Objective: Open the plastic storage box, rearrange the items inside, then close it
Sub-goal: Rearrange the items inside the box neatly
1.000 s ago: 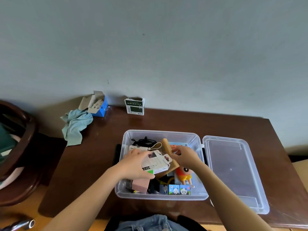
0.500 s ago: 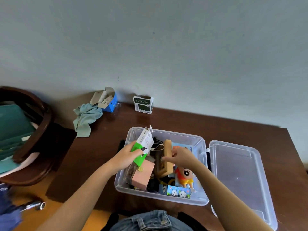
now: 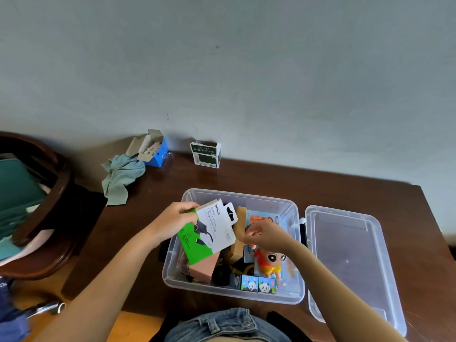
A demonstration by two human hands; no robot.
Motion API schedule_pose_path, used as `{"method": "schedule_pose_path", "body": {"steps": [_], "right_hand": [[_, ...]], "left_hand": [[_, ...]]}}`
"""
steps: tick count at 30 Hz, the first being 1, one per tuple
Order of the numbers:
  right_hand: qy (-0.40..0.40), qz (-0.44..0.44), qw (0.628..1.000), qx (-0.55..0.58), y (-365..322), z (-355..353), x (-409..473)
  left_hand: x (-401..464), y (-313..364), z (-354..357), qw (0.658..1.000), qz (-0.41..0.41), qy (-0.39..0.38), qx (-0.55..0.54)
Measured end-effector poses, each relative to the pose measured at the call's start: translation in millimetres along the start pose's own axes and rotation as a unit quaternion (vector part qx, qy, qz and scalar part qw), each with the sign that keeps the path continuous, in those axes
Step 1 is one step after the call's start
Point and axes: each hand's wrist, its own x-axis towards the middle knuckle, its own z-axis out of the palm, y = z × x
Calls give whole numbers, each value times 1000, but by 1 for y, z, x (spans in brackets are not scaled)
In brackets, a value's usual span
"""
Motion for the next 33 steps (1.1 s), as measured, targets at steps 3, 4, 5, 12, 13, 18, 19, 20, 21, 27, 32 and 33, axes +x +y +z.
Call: {"method": "schedule_pose_path", "body": {"steps": [3, 4, 5, 12, 13, 18, 19, 20, 21, 27, 32, 33], "right_hand": [[-23, -19, 1000, 3, -1, -4, -7], [-20, -23, 999, 25, -1, -6, -9], [2, -27, 998, 59, -2, -10, -11], [408, 81, 882, 223, 37, -61, -27], [420, 127, 876, 201, 49, -64, -26], [315, 248, 911, 98, 92, -56, -22], [299, 253, 916, 89, 97, -53, -21], [291, 256, 918, 86, 100, -50, -20], [288, 258, 918, 87, 102, -48, -18], [296, 267, 914, 78, 110, -38, -13], [288, 242, 924, 72, 117, -34, -7], [288, 237, 925, 73, 119, -34, -6]], "left_hand": [[8, -4, -2, 996, -19, -40, 76], [10, -7, -3, 991, -28, -61, 120], [13, -9, -2, 980, -36, -79, 177], [33, -13, 16, 913, -42, -78, 397], [35, -9, 20, 911, -30, -58, 407], [46, 31, 58, 931, 93, 19, 353], [49, 39, 67, 931, 115, 2, 346], [53, 46, 76, 929, 132, -20, 346], [58, 51, 84, 924, 143, -42, 352], [85, 60, 124, 861, 129, -133, 473], [96, 54, 138, 805, 99, -152, 565], [97, 53, 140, 800, 100, -151, 572]]}}
